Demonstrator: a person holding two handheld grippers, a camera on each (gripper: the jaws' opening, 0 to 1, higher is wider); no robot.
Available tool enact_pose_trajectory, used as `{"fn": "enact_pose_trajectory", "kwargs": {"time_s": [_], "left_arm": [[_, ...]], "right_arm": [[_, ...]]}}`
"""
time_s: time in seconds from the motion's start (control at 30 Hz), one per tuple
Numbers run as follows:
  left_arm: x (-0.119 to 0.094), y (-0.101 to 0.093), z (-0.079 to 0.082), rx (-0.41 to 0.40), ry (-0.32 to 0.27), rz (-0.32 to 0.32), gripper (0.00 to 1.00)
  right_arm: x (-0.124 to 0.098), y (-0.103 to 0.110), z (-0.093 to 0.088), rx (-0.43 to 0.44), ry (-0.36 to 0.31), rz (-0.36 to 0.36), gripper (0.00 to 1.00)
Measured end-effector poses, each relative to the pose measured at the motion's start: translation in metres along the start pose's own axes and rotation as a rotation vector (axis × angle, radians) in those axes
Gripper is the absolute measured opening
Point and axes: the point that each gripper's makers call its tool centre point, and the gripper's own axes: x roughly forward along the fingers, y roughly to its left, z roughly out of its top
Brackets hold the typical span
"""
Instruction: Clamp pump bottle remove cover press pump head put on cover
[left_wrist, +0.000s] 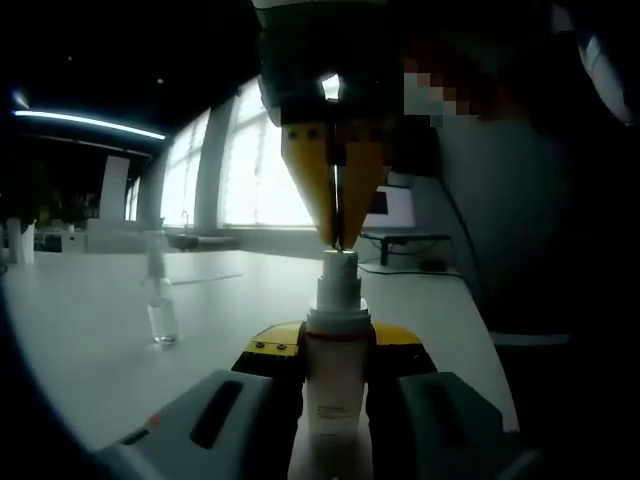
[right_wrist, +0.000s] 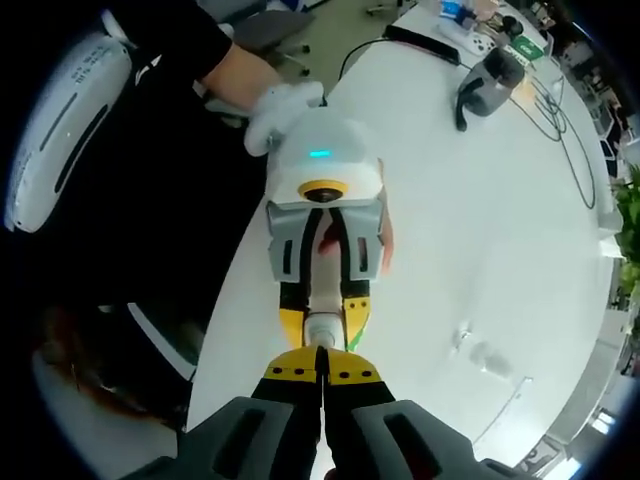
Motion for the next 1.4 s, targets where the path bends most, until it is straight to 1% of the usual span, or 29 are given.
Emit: {"fn": "enact_pose_trajectory", "kwargs": {"time_s": [0.63, 1.23, 1.4], "left_arm": [[0.0003, -0.0012, 0.0007, 0.003, 0.000, 0.000, 0.13], [0.0001, -0.0016, 0.0013, 0.002, 0.000, -0.001, 0.13], [0.0000, -0.0021, 0.0013, 0.002, 0.000, -0.001, 0.13]], "right_arm": [[0.0004, 0.0006, -0.0010, 0.018, 0.000, -0.009, 0.00], [0.0003, -0.0007, 0.0002, 0.017, -0.001, -0.009, 0.00], [0.0004, -0.0008, 0.0005, 0.018, 0.008, -0.010, 0.00]]}}
